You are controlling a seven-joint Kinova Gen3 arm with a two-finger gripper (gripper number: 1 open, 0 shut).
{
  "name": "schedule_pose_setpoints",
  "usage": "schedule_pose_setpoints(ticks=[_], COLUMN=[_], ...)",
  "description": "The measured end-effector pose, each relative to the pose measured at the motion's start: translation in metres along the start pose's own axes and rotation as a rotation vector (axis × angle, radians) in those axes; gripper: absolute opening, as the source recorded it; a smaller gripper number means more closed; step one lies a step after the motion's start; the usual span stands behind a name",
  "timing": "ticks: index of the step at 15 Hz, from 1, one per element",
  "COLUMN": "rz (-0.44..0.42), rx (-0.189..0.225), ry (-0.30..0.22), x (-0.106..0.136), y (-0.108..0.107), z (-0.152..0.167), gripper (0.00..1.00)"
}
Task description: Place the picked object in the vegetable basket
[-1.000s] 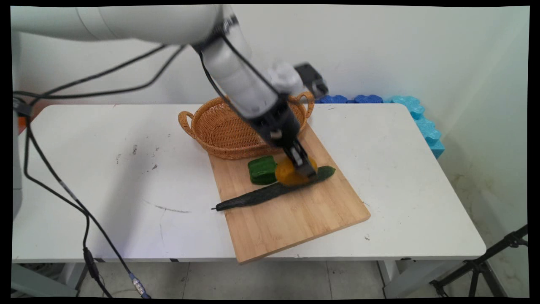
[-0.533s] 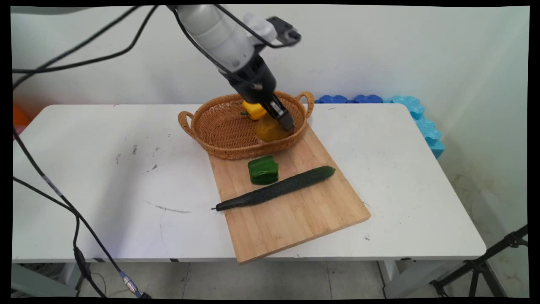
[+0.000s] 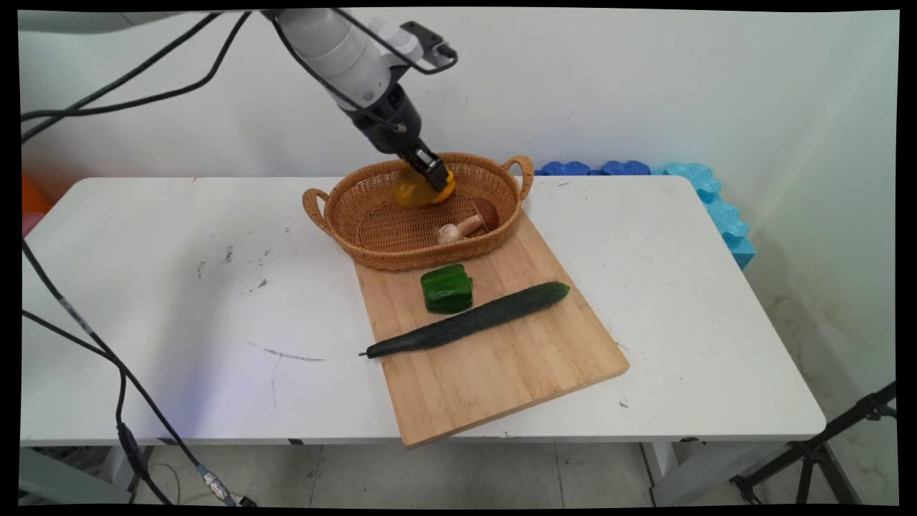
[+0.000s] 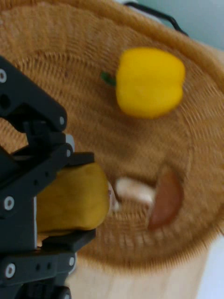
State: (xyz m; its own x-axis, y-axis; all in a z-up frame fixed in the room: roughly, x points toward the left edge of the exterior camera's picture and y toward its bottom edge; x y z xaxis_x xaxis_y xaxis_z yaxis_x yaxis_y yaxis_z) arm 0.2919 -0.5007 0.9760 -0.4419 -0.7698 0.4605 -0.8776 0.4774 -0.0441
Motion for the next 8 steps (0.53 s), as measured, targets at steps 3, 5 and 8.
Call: schedule_pose_setpoints(ticks=[3, 5, 8], rz=[-0.04, -0.074, -0.099], rx=[0.038, 0.05, 0.053], ry=[-0.017, -0.026, -0.038], x=[-0.013, -0.023, -0.037], y=[-0.02, -0.03, -0.037], z=[0.021, 0.035, 0.05], gripper=[0.0, 0.0, 0.0])
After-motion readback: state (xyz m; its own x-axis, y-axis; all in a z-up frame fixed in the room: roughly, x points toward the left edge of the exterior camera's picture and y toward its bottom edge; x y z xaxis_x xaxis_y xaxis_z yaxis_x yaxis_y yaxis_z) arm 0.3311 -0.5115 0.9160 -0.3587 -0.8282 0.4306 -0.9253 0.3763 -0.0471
